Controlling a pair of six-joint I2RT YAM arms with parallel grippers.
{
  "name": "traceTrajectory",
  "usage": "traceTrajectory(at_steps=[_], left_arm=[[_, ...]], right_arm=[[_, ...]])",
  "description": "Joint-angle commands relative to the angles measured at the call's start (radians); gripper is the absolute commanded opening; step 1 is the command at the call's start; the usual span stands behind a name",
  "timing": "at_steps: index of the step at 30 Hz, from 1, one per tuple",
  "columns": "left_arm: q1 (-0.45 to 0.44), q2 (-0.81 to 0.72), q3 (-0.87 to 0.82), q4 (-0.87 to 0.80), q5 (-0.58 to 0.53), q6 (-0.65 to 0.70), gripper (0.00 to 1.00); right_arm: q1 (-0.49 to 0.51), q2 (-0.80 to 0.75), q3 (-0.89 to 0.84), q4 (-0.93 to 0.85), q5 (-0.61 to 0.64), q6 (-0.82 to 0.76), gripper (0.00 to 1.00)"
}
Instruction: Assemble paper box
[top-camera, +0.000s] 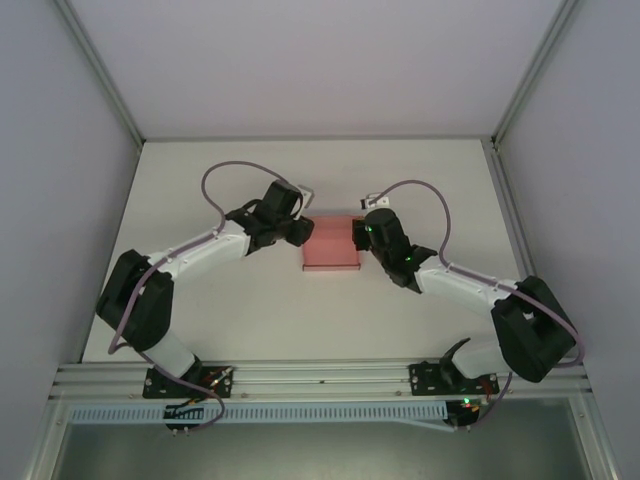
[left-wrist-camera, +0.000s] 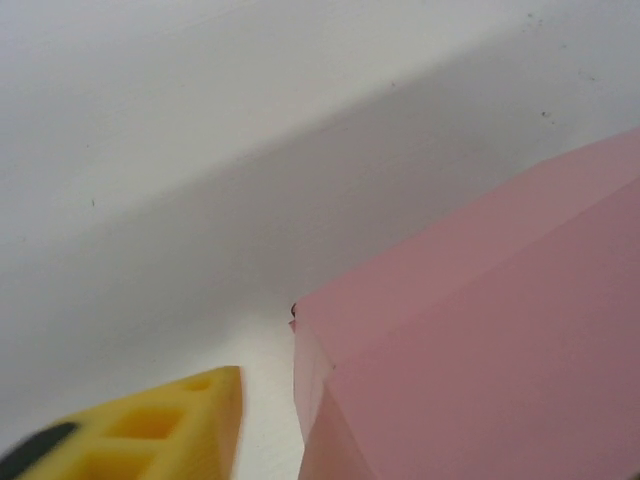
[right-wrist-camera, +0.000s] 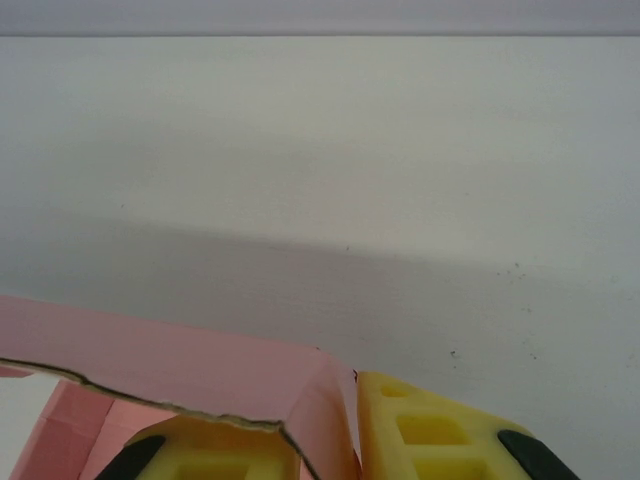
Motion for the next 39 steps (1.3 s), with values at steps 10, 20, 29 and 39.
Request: traceTrajectory(at_steps=[10, 20, 29, 39], left_arm=[[0.005, 0.041, 0.072, -0.032, 0.018, -0.004, 0.0], [0.004, 0.068, 0.131, 0.064, 0.195, -0.27, 0.0], [-0.003, 0.065, 0.015, 0.179, 0.155, -0.28, 0.0], [-0.059, -0.063, -0.242, 0.292, 0.116, -0.238, 0.0]], right_arm=[[-0.019, 0.066, 0.071, -0.028, -0.126, -0.014, 0.0], [-0.019, 0.095, 0.101, 0.043, -0.168, 0.272, 0.0], [0.038, 0.142, 0.052, 0.137, -0.089, 0.299, 0.0], [0.169, 0.055, -0.094, 0.161, 0.105, 0.204, 0.0]])
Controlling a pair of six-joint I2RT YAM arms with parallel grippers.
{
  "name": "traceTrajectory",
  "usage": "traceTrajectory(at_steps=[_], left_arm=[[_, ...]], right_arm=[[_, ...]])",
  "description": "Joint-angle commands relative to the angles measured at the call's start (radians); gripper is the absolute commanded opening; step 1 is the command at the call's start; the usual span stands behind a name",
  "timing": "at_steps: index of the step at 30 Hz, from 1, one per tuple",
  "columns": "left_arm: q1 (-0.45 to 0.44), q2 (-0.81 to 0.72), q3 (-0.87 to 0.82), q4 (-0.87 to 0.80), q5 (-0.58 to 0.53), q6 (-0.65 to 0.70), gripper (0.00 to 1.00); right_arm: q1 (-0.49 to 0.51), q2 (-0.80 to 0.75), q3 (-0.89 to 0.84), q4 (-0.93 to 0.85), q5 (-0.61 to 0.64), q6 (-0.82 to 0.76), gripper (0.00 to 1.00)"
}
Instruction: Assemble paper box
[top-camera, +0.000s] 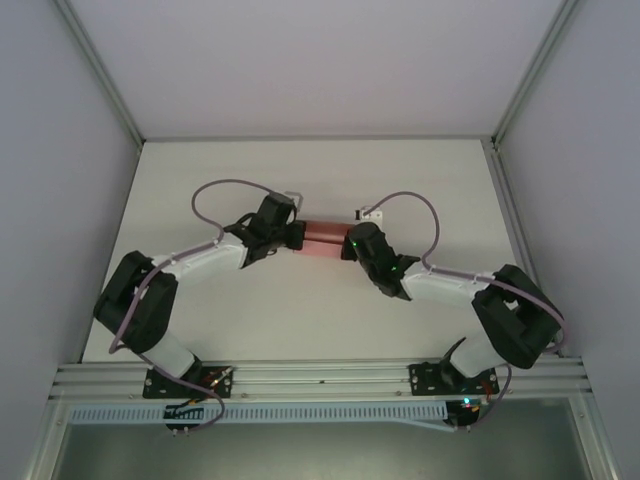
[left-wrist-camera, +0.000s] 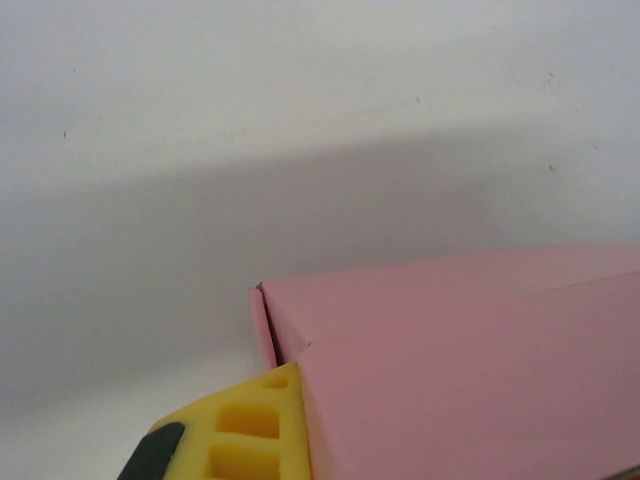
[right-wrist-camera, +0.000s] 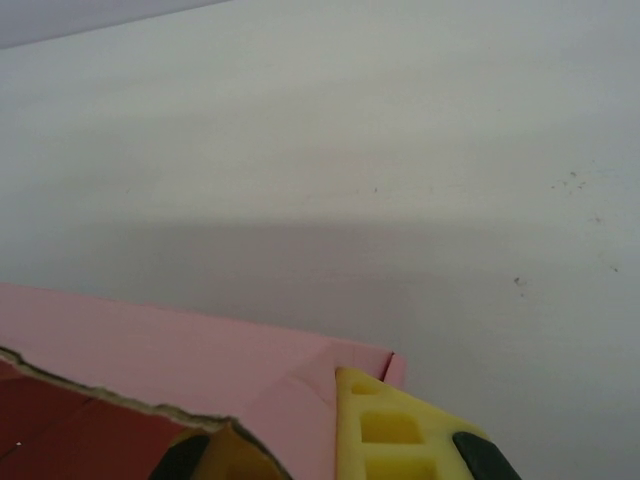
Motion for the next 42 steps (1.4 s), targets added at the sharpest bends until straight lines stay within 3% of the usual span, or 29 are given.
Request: traceTrajectory(at_steps=[1, 5, 9, 13, 18, 29, 34, 38, 42], left_arm=[[-0.062, -0.05, -0.084, 0.061, 0.089, 0.018, 0.01], [-0.067, -0.117, -0.164, 0.052, 0.085, 0.015, 0.14], [-0.069, -0.201, -0.222, 0.021, 0.079, 0.001, 0.47], [-0.071, -0.258, -0.245, -0.025, 0.087, -0.022, 0.66], [-0.077, -0.346, -0.254, -0.095, 0.095, -0.048, 1.0], [-0.067, -0.44, -0.147, -0.282, 0.001, -0.18, 1.0], [0.004, -0.451, -0.121, -0.335, -0.005, -0.311, 1.0], [0.078, -0.471, -0.147, -0.279, 0.091, -0.373, 1.0], [0.092, -0.404, -0.174, -0.225, 0.242, -0.372, 1.0]], right_arm=[[0.058, -0.042, -0.07, 0.097, 0.009, -0.039, 0.0], [0.101, -0.091, -0.149, 0.171, 0.075, -0.117, 0.0], [0.146, -0.113, -0.185, 0.167, 0.128, -0.202, 0.0], [0.172, -0.104, -0.212, 0.16, 0.158, -0.211, 0.0], [0.23, -0.083, -0.221, 0.135, 0.233, -0.216, 0.0], [0.284, -0.131, -0.224, 0.132, 0.288, -0.224, 0.01], [0.304, -0.12, -0.233, 0.156, 0.304, -0.242, 0.01], [0.327, -0.103, -0.24, 0.188, 0.346, -0.261, 0.02], [0.351, -0.097, -0.235, 0.179, 0.389, -0.266, 0.02]])
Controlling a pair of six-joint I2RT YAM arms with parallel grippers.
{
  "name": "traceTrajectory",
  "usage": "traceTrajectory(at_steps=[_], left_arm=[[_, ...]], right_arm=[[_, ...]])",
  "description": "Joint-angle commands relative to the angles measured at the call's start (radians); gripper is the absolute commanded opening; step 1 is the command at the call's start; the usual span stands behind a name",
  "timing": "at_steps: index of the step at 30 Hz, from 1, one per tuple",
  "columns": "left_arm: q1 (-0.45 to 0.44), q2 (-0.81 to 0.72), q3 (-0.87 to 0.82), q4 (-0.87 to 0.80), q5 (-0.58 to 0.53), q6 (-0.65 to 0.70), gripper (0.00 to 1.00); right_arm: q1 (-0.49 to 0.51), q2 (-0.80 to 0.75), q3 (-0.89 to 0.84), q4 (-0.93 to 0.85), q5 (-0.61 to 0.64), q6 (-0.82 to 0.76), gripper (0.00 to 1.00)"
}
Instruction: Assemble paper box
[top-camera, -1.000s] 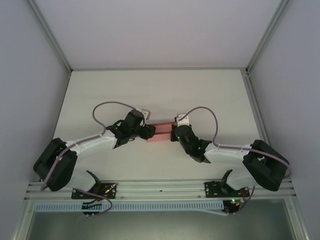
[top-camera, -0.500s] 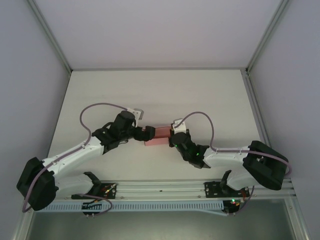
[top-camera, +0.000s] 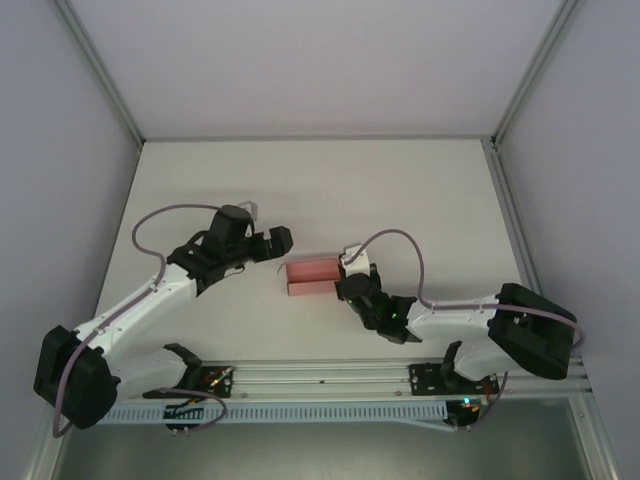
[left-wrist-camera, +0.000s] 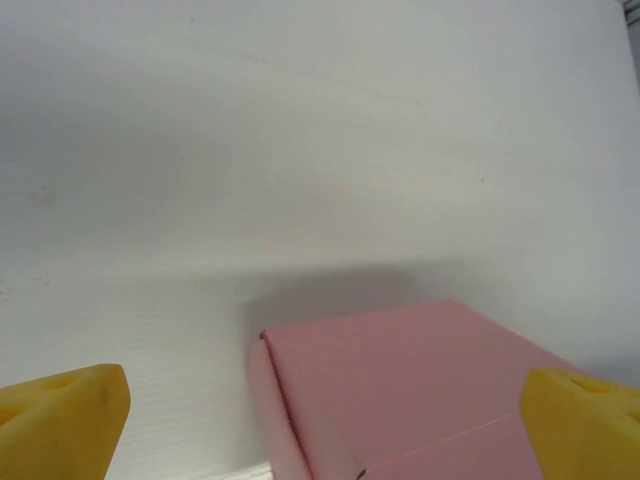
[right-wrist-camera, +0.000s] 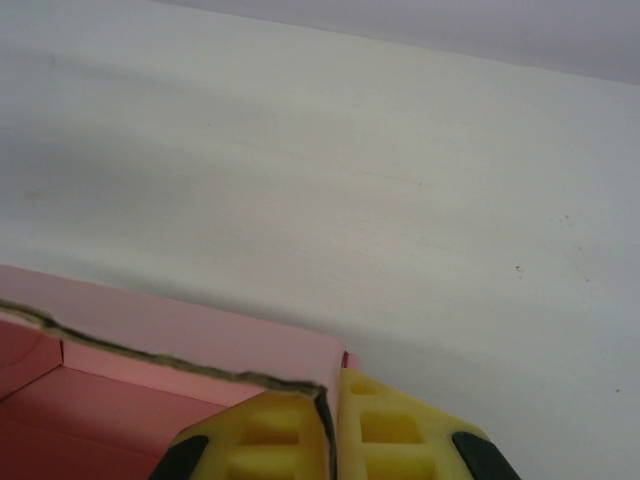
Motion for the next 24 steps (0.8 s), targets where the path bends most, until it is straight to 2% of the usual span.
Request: traceTrajectory(at_steps=[1, 9, 13, 17, 24], left_arm=[[0.004, 0.061, -0.032, 0.035, 0.152, -0.041, 1.0], [0.001, 0.158, -0.131, 0.11, 0.207, -0.005, 0.91], [-0.004, 0.198, -0.171, 0.18, 0.262, -0.014, 0.83], [-0.022, 0.245, -0.171, 0.193, 0.281, 0.003, 0.7], [-0.025, 0.3, -0.172, 0.151, 0.232, 0.066, 0.61]], right_arm=[[0.021, 0.014, -0.013, -0.002, 0.07, -0.028, 0.03], [0.064, 0.003, -0.004, -0.082, 0.094, 0.042, 0.15], [0.091, -0.029, -0.01, -0.139, 0.099, 0.113, 0.21], [0.124, -0.051, -0.026, -0.197, 0.081, 0.173, 0.26], [0.189, -0.175, -0.04, -0.396, 0.026, 0.282, 0.47]])
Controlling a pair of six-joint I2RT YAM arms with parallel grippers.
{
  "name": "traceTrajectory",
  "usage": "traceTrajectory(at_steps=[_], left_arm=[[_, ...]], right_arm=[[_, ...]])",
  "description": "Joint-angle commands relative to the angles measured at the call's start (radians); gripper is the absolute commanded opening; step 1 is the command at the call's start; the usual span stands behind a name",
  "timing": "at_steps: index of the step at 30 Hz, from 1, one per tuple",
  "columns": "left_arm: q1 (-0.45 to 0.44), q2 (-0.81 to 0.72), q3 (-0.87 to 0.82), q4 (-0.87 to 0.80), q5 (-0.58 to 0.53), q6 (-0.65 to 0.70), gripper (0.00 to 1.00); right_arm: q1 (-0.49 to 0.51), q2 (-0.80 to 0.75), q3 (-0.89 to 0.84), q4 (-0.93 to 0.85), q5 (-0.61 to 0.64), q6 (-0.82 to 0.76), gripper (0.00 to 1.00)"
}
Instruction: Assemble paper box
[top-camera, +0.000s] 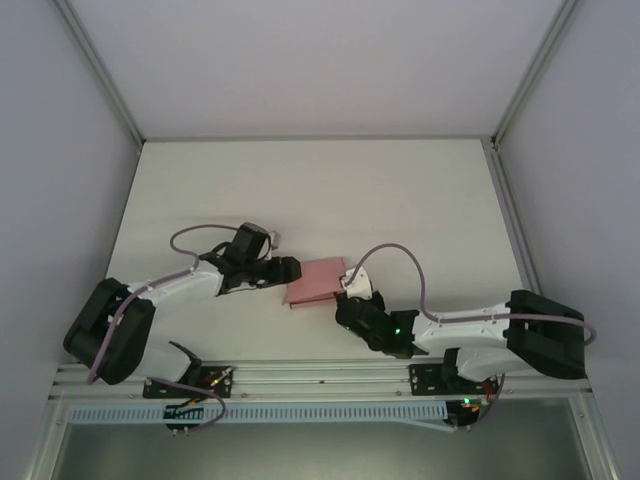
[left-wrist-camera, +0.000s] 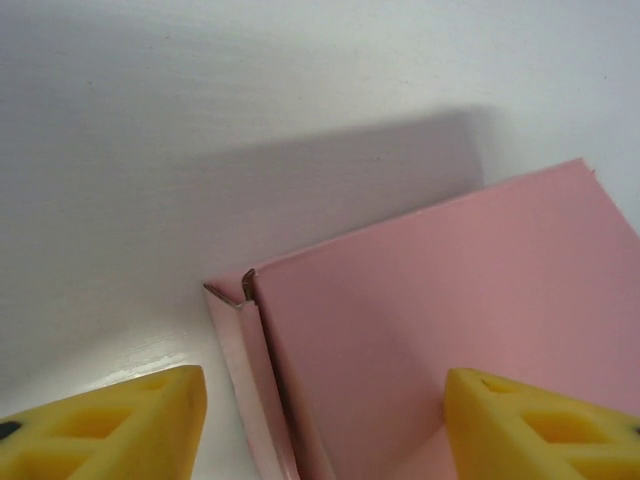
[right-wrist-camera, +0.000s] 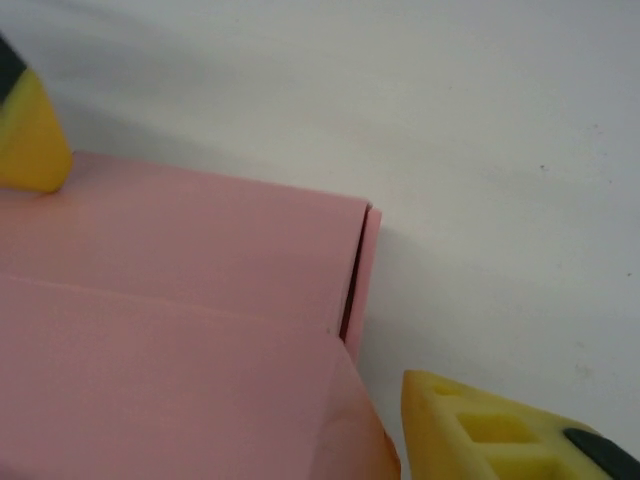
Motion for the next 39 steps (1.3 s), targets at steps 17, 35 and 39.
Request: traceTrajectory(at_steps=[17, 35, 39], left_arm=[[0.011, 0.099, -0.026, 0.061, -0.003, 0.114, 0.29], [0.164, 0.09, -0.182, 0.45, 0.292, 0.018, 0.05], [0.185, 0.078, -0.219, 0.518, 0.32, -0.016, 0.03]], right_arm=[[-0.102, -0.693, -0.144, -0.219, -0.156, 0.289, 1.0], [-0.48, -0.163, 0.117, -0.313, -0.833, 0.471, 1.0], [-0.516, -0.079, 0.138, -0.255, -0.941, 0.458, 1.0]])
